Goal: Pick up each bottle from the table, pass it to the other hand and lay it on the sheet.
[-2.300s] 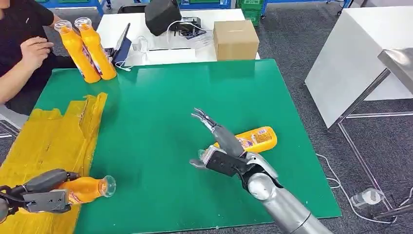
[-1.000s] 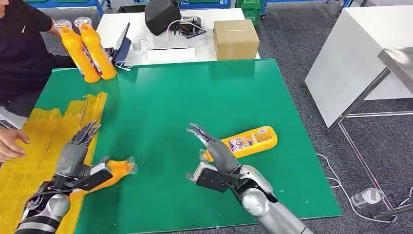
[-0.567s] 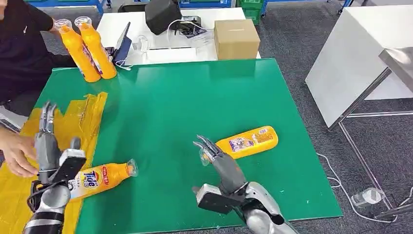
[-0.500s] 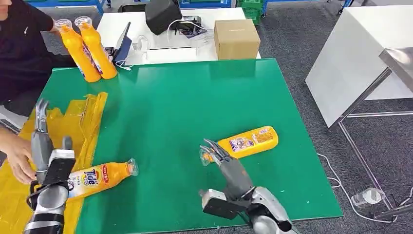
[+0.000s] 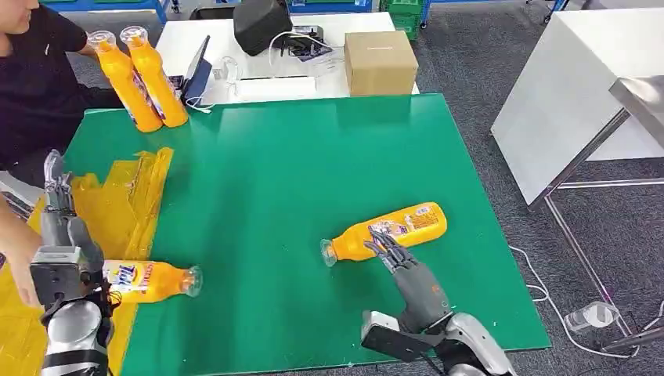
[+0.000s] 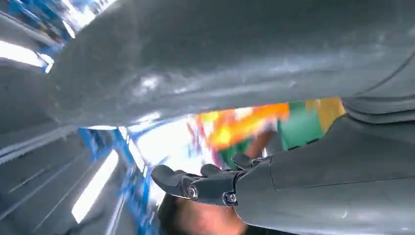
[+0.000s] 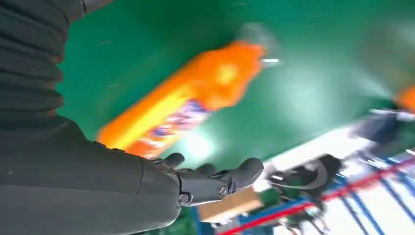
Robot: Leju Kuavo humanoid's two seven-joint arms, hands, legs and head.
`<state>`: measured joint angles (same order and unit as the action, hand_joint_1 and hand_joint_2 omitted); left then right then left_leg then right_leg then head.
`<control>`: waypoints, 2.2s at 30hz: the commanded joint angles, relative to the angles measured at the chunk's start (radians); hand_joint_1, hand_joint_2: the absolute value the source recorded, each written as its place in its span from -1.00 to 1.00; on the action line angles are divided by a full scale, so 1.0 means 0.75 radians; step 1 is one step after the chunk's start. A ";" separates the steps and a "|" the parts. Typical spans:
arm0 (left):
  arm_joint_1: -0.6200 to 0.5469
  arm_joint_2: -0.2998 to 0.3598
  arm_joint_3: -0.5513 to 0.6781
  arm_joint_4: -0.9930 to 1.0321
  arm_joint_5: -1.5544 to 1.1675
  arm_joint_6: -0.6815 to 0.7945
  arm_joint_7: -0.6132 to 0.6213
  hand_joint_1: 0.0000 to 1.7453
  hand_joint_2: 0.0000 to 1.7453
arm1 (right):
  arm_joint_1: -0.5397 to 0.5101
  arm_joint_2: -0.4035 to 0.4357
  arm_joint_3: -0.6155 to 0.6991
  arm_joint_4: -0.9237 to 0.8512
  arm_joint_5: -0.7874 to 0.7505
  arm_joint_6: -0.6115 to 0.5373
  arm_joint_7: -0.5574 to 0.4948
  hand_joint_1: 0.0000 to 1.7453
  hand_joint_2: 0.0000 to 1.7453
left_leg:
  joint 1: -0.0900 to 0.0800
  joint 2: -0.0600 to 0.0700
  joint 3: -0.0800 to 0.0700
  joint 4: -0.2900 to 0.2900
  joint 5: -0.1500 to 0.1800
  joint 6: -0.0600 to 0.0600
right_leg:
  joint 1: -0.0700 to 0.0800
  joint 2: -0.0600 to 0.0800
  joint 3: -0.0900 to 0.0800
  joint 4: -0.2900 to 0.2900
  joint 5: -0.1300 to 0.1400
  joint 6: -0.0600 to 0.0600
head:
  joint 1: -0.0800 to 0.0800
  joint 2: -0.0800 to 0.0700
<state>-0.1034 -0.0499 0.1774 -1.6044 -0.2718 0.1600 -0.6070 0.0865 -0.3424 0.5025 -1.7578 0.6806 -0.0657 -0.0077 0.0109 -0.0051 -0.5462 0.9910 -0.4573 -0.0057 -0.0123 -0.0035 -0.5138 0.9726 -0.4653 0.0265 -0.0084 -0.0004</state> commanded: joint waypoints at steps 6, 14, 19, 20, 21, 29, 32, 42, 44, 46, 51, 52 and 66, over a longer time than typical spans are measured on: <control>-0.043 -0.063 -0.156 -0.017 0.109 -0.210 0.067 -1.00 -1.00 | -0.119 -0.178 -0.243 0.129 0.152 0.192 0.092 -1.00 1.00 | -0.005 0.003 -0.002 0.000 0.000 0.003 | -0.004 0.003 -0.002 -0.001 0.003 0.001 | -0.001 0.000; -0.125 -0.038 -0.191 0.120 0.112 -0.307 0.085 -1.00 -1.00 | -0.380 -0.170 -0.141 0.413 0.137 0.276 0.070 -1.00 1.00 | -0.002 0.003 0.000 -0.001 0.004 0.006 | -0.002 0.003 -0.001 -0.002 0.005 0.004 | -0.001 0.000; -0.159 -0.033 -0.205 0.170 0.111 -0.335 0.092 -1.00 -1.00 | -0.524 -0.157 -0.063 0.563 0.102 0.321 0.077 -1.00 1.00 | -0.003 0.006 0.000 -0.001 0.004 0.008 | -0.002 0.006 -0.001 -0.002 0.006 0.005 | -0.001 0.000; -0.168 -0.034 -0.210 0.180 0.111 -0.338 0.093 -1.00 -1.00 | -0.555 -0.147 -0.046 0.599 0.107 0.323 0.080 -1.00 1.00 | -0.003 0.006 0.000 -0.001 0.004 0.008 | -0.002 0.006 0.000 -0.002 0.006 0.004 | 0.000 0.000; -0.179 -0.031 -0.217 0.191 0.115 -0.349 0.098 -1.00 -1.00 | -0.590 -0.140 -0.025 0.638 0.106 0.323 0.078 -1.00 1.00 | -0.003 0.005 0.000 0.000 0.005 0.008 | -0.002 0.005 0.000 -0.002 0.006 0.004 | 0.000 0.000; -0.248 -0.024 -0.220 0.240 0.157 -0.380 0.117 -1.00 -1.00 | -0.808 -0.088 0.150 0.899 0.110 0.360 0.055 -1.00 1.00 | -0.002 0.007 -0.002 0.000 0.005 0.007 | -0.001 0.007 -0.002 -0.001 0.007 0.004 | -0.001 0.000; -0.250 -0.024 -0.220 0.240 0.157 -0.380 0.117 -1.00 -1.00 | -0.812 -0.077 0.152 0.901 0.109 0.360 0.057 -1.00 1.00 | -0.002 0.006 -0.001 0.000 0.005 0.007 | -0.001 0.006 -0.002 -0.001 0.006 0.005 | -0.001 0.000; -0.289 -0.026 -0.218 0.278 0.189 -0.402 0.113 -1.00 -1.00 | -0.970 0.032 0.336 1.155 0.146 0.359 0.009 -1.00 1.00 | -0.001 0.011 -0.003 0.001 0.005 0.008 | 0.000 0.011 -0.005 -0.001 0.008 0.003 | 0.000 0.000; -0.293 -0.031 -0.228 0.279 0.188 -0.396 0.114 -1.00 -1.00 | -0.991 0.068 0.394 1.223 0.181 0.348 0.011 -1.00 1.00 | -0.002 0.008 -0.004 0.000 0.005 0.007 | -0.001 0.008 -0.005 -0.001 0.007 0.004 | 0.000 0.000; -0.307 -0.036 -0.239 0.294 0.188 -0.394 0.114 -1.00 -1.00 | -1.001 0.088 0.440 1.286 0.196 0.373 0.001 -1.00 1.00 | -0.002 0.006 -0.004 0.000 0.005 0.008 | -0.001 0.006 -0.004 -0.001 0.007 0.004 | 0.000 0.000; -0.353 -0.044 -0.274 0.354 0.195 -0.394 0.115 -1.00 -1.00 | -0.993 0.141 0.531 1.462 0.218 0.362 -0.035 1.00 1.00 | -0.001 0.002 -0.002 0.000 0.005 0.008 | 0.000 0.002 -0.001 -0.003 0.006 0.004 | 0.000 0.000; -0.360 -0.045 -0.278 0.367 0.200 -0.392 0.114 -1.00 -1.00 | -0.993 0.152 0.555 1.498 0.226 0.366 -0.048 1.00 1.00 | -0.002 0.001 -0.004 0.001 0.005 0.008 | -0.001 0.001 -0.003 -0.001 0.005 0.005 | -0.001 0.000; -0.368 -0.033 -0.297 0.401 0.204 -0.399 0.157 -1.00 -1.00 | -0.982 0.190 0.505 1.547 0.158 0.331 -0.018 1.00 1.00 | -0.001 0.000 0.008 0.000 0.007 0.008 | 0.000 0.000 0.008 -0.003 0.007 0.005 | 0.000 0.000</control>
<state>-0.3334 -0.0889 -0.0160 -1.3950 -0.1209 -0.1274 -0.5203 -0.6727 -0.2380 0.8553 -0.7137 0.8358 0.1888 -0.0439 0.0089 -0.0028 -0.5383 0.9915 -0.4533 0.0005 -0.0139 -0.0013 -0.5075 0.9723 -0.4612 0.0314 -0.0084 -0.0004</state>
